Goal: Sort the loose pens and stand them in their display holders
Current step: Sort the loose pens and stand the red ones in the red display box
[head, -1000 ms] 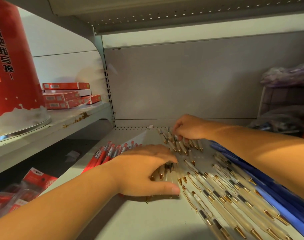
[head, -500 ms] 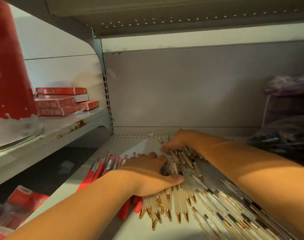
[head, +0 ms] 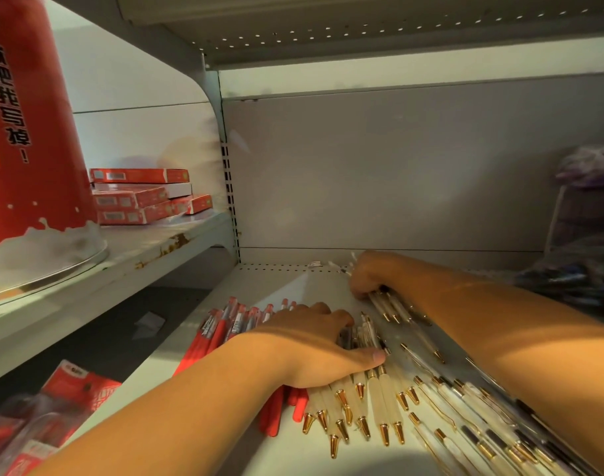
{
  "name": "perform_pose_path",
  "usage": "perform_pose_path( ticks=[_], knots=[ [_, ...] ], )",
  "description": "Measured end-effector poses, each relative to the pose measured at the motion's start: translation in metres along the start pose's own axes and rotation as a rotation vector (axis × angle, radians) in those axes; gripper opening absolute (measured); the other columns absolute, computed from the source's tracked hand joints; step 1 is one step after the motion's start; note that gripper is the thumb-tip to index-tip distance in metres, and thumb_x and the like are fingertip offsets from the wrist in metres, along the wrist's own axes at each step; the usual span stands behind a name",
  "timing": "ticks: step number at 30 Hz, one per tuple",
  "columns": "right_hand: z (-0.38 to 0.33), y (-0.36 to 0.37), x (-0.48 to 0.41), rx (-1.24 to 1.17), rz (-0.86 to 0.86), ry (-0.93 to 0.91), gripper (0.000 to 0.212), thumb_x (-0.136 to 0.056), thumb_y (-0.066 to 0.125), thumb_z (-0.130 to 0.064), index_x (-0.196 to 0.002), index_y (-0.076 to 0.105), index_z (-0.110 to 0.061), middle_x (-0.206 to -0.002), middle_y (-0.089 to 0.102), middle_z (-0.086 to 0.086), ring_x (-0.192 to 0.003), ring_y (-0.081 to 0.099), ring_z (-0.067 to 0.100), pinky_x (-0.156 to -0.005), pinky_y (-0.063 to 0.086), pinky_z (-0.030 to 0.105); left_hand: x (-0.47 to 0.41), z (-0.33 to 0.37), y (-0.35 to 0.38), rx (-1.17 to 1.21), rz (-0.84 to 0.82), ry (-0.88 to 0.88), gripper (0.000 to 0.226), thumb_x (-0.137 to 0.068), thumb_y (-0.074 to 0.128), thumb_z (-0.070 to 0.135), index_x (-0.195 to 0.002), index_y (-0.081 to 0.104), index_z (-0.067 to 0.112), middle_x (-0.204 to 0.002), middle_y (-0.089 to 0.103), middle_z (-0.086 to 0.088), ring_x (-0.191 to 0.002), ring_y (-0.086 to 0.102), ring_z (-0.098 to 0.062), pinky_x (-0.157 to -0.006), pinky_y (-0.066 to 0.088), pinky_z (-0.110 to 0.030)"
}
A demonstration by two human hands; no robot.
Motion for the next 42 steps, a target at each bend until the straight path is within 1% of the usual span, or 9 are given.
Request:
perform_pose_path(
  ticks=[3, 7, 12, 15, 21, 26, 33, 37, 42],
  knots=[
    [0.013, -0.006, -0.002, -0.126, 0.090, 0.015, 0.032, -0.090, 0.058, -0.011, -0.119, 0.055, 0.004, -0.109, 0.060, 0.015, -0.092, 0.062, 0.023, -0.078, 0.053, 0.031, 0.001, 0.001, 0.000, -0.012, -0.003, 0.004, 0.083, -0.081, 0.028, 0.087, -0.151, 0.020, 0.044, -0.159, 0.026, 0.006, -0.140, 0.034, -0.026, -0.105, 0.031, -0.040],
    [0.035, -0.020, 0.004, -0.463, 0.128, 0.039, 0.006, -0.083, 0.058, -0.004, -0.086, 0.053, -0.002, -0.075, 0.052, 0.010, -0.060, 0.052, 0.019, -0.050, 0.045, 0.026, 0.000, 0.002, -0.003, -0.006, 0.009, 0.009, 0.083, -0.081, 0.029, 0.087, -0.151, 0.022, 0.043, -0.159, 0.026, 0.007, -0.139, 0.035, -0.025, -0.105, 0.032, -0.039],
    [0.045, -0.026, 0.033, -1.035, 0.015, 0.009, 0.016, -0.081, 0.055, 0.002, -0.067, 0.051, -0.005, -0.059, 0.050, 0.009, -0.045, 0.050, 0.018, -0.050, 0.048, 0.027, 0.005, 0.006, -0.015, 0.028, 0.084, 0.015, 0.090, -0.077, 0.037, 0.089, -0.151, 0.025, 0.040, -0.157, 0.030, 0.009, -0.135, 0.041, -0.019, -0.106, 0.034, -0.037],
    [0.039, -0.015, 0.058, -1.218, -0.058, 0.007, 0.020, -0.080, 0.053, 0.002, -0.064, 0.048, -0.008, -0.055, 0.046, 0.007, -0.041, 0.047, 0.017, -0.046, 0.049, 0.027, 0.016, 0.014, -0.030, 0.073, 0.202, 0.069, 0.079, -0.069, 0.044, 0.090, -0.130, 0.043, 0.039, -0.129, 0.051, 0.014, -0.108, 0.053, -0.007, -0.091, 0.046, -0.031],
    [0.037, 0.005, 0.082, -1.334, -0.002, 0.020, 0.010, -0.085, 0.056, 0.000, -0.094, 0.056, -0.002, -0.083, 0.056, 0.014, -0.063, 0.057, 0.024, -0.052, 0.050, 0.032, 0.057, 0.056, -0.042, 0.105, 0.429, 0.384, 0.059, -0.057, 0.055, 0.091, -0.097, 0.027, 0.058, -0.097, 0.044, 0.036, -0.088, 0.049, 0.013, -0.060, 0.044, -0.011],
    [0.040, 0.010, 0.094, -1.298, 0.066, 0.026, 0.019, -0.087, 0.055, 0.004, -0.096, 0.046, -0.010, -0.085, 0.058, 0.015, -0.061, 0.061, 0.025, -0.044, 0.051, 0.031, 0.072, 0.085, -0.015, -0.206, 0.408, 0.622, 0.087, -0.067, 0.056, 0.087, -0.136, 0.031, 0.041, -0.091, 0.044, 0.019, -0.077, 0.047, 0.001, -0.067, 0.048, -0.025],
    [0.021, 0.020, 0.113, -1.112, -0.119, -0.153, 0.020, -0.099, 0.044, -0.010, -0.080, 0.049, -0.008, -0.084, 0.055, 0.015, -0.068, 0.053, 0.024, -0.066, 0.050, 0.035, 0.094, 0.102, -0.014, -0.369, 0.609, 0.710, 0.064, -0.078, 0.050, 0.082, -0.113, 0.055, 0.028, -0.100, 0.037, 0.005, -0.081, 0.032, -0.010, -0.067, 0.034, -0.029],
    [0.016, 0.022, 0.117, -0.987, -0.124, -0.142, 0.031, -0.094, 0.056, -0.021, -0.119, 0.059, -0.002, -0.132, 0.059, 0.017, -0.118, 0.059, 0.032, -0.099, 0.049, 0.042, 0.093, 0.110, 0.001, -0.424, 0.532, 0.739, 0.062, -0.082, 0.050, 0.077, -0.112, 0.060, 0.024, -0.111, 0.047, 0.001, -0.090, 0.037, -0.014, -0.079, 0.036, -0.033],
    [0.020, 0.016, 0.120, -1.003, -0.168, -0.170, 0.057, -0.093, 0.057, -0.042, -0.139, 0.046, -0.010, -0.143, 0.050, 0.013, -0.127, 0.053, 0.033, -0.099, 0.050, 0.044, 0.088, 0.104, 0.007, -0.368, 0.464, 0.693, 0.057, -0.087, 0.050, 0.071, -0.115, 0.060, 0.023, -0.110, 0.050, 0.004, -0.092, 0.037, -0.012, -0.084, 0.036, -0.031]
  ],
)
Point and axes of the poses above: each hand's wrist, its own x-axis away from the middle knuckle, its own y-axis out of the palm, z = x × y, the point moved 7 cm from there along -x, towards the middle knuckle
